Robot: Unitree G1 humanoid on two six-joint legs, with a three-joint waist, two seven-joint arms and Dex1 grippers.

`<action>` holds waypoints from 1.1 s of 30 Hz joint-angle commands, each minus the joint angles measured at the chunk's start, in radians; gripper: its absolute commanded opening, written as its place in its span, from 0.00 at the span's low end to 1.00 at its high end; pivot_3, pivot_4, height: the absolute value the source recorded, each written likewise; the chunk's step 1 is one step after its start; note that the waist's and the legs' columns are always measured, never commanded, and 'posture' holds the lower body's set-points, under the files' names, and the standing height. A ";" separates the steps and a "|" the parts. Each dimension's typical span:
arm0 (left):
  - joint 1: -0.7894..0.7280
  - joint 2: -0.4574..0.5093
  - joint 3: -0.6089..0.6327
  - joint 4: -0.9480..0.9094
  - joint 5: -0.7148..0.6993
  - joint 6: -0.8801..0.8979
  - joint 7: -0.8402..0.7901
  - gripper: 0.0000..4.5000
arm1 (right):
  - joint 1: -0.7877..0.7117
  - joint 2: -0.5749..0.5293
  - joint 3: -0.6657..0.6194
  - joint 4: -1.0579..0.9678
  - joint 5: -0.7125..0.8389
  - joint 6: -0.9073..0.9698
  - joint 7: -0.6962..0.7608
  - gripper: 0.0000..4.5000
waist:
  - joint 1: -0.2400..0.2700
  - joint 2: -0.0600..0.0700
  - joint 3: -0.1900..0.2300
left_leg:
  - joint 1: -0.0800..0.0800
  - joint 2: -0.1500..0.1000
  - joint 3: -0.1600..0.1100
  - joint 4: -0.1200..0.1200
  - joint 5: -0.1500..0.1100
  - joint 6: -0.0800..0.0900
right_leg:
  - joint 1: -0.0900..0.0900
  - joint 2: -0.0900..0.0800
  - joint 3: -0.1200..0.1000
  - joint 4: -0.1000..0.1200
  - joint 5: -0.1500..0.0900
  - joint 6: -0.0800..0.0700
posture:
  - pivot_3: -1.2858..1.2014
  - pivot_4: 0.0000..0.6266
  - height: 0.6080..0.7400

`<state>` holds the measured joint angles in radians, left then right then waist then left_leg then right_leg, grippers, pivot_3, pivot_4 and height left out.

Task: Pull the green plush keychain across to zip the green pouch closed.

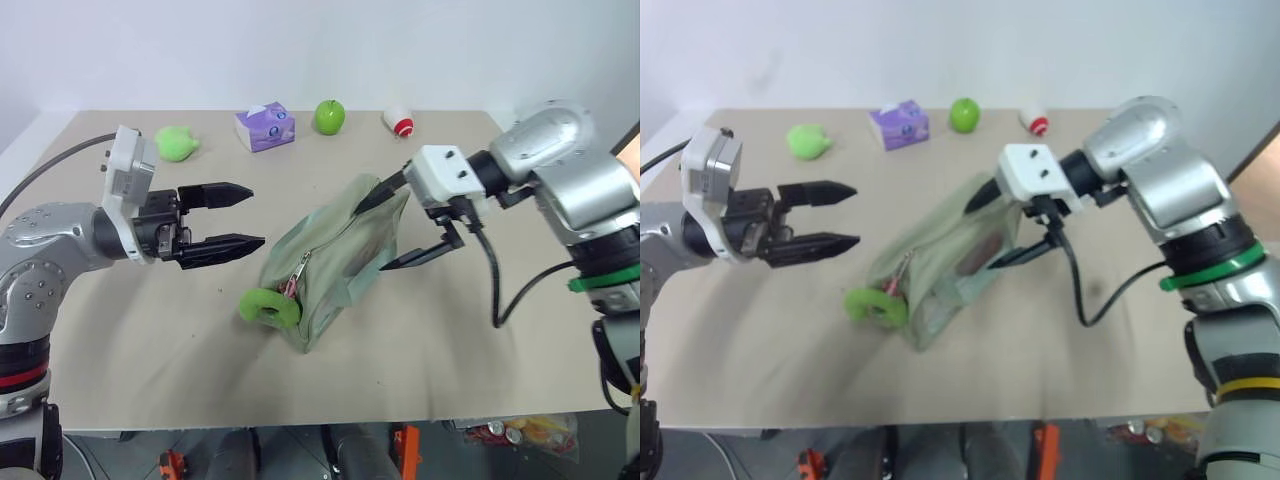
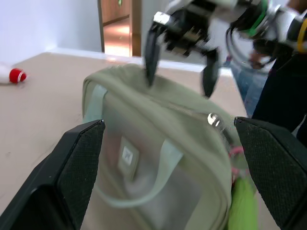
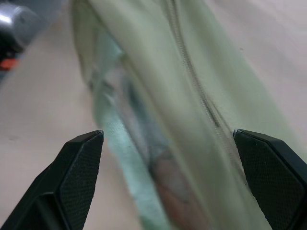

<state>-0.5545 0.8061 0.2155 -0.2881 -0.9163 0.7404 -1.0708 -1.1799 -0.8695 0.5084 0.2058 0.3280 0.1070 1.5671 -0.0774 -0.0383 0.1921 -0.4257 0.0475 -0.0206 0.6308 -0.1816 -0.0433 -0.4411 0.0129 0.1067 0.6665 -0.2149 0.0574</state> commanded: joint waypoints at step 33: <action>0.049 -0.057 0.064 0.005 -0.048 -0.030 0.088 1.00 | -0.141 0.074 -0.048 0.071 -0.276 0.334 -0.016 0.00 | 0.002 0.000 0.000 | 0.000 0.000 0.000 0.003 0.000 0.000 | 0.000 0.000 0.000 0.001 0.001 -0.003 | 0.52 0.24 1.00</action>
<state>-0.5081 0.7515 0.2528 -0.2741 -0.9485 0.7185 -0.9868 -1.2794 -0.7873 0.5007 0.3204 0.0620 0.4012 1.5445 -0.0752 -0.0378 0.1924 -0.4261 0.0474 -0.0208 0.6340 -0.1812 -0.0434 -0.4410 0.0130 0.1067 0.6678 -0.2136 0.0546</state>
